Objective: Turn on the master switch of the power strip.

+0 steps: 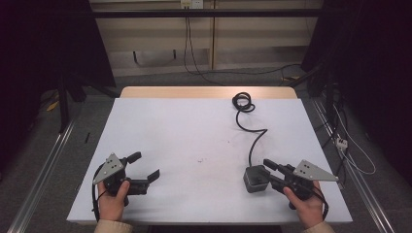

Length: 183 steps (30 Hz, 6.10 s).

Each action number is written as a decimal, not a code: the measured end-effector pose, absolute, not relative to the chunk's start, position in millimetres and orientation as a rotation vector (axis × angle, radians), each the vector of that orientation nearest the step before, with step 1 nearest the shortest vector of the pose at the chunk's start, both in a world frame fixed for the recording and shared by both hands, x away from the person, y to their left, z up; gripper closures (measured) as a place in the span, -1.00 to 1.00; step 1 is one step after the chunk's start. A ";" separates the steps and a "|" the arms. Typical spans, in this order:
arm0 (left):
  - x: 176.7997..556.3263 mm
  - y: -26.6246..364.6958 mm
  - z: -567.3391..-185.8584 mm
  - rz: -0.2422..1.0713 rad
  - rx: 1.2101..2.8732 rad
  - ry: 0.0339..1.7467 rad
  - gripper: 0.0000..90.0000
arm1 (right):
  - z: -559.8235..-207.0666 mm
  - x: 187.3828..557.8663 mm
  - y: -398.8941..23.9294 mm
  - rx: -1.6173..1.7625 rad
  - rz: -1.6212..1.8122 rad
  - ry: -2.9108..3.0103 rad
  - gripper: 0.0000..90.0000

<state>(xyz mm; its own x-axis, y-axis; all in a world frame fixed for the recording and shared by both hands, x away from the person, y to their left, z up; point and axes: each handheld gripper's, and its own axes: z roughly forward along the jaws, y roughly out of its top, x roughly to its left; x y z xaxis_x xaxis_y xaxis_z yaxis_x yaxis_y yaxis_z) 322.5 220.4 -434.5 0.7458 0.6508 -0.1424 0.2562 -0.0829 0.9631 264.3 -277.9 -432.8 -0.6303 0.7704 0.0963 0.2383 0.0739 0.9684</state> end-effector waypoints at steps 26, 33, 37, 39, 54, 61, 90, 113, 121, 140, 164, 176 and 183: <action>322.8 219.5 -435.6 0.377 1.669 0.734 -0.95 | -433.3 264.2 -279.4 0.998 1.618 1.964 0.75; 322.6 219.0 -435.5 0.375 1.669 0.735 -0.95 | -433.6 264.3 -279.0 0.992 1.616 1.983 0.78; 322.7 219.6 -435.5 0.377 1.671 0.735 -0.95 | -433.6 264.2 -279.8 0.992 1.623 1.985 0.80; 322.7 219.7 -435.5 0.377 1.671 0.734 -0.95 | -433.8 264.2 -280.4 0.993 1.620 1.982 0.80; 322.7 219.3 -435.3 0.382 1.672 0.735 -0.95 | -434.1 264.0 -282.6 0.992 1.644 2.005 0.94; 322.5 218.6 -435.4 0.377 1.673 0.733 -0.95 | -434.3 263.7 -282.3 0.991 1.645 2.019 0.98; 322.9 218.4 -435.6 0.374 1.673 0.733 -0.95 | -436.5 262.5 -281.9 0.969 1.598 2.104 1.00; 322.4 217.6 -434.8 0.378 1.664 0.736 -0.95 | -438.7 262.6 -281.0 0.946 1.575 2.132 1.00; 322.4 217.2 -434.9 0.377 1.663 0.737 -0.94 | -439.8 262.8 -280.7 0.943 1.568 2.139 1.00; 322.5 216.6 -435.3 0.377 1.667 0.731 -0.94 | -440.7 263.0 -281.4 0.933 1.570 2.137 1.00; 322.2 215.9 -434.7 0.378 1.660 0.725 -0.94 | -441.6 262.3 -280.0 0.917 1.564 2.142 1.00; 321.4 215.5 -434.5 0.378 1.657 0.723 -0.94 | -441.5 264.1 -273.6 0.910 1.529 2.153 1.00; 320.9 218.4 -434.3 0.385 1.656 0.728 -0.94 | -442.0 263.7 -274.2 0.899 1.533 2.148 1.00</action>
<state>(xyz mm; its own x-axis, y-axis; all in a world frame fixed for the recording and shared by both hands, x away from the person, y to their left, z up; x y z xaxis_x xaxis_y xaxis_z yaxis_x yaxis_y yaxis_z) 320.9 218.4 -434.3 0.7471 0.6495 -0.1411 0.2495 -0.0772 0.9653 263.7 -274.2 -442.0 -0.7366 0.6719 0.0772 0.2916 0.2125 0.9326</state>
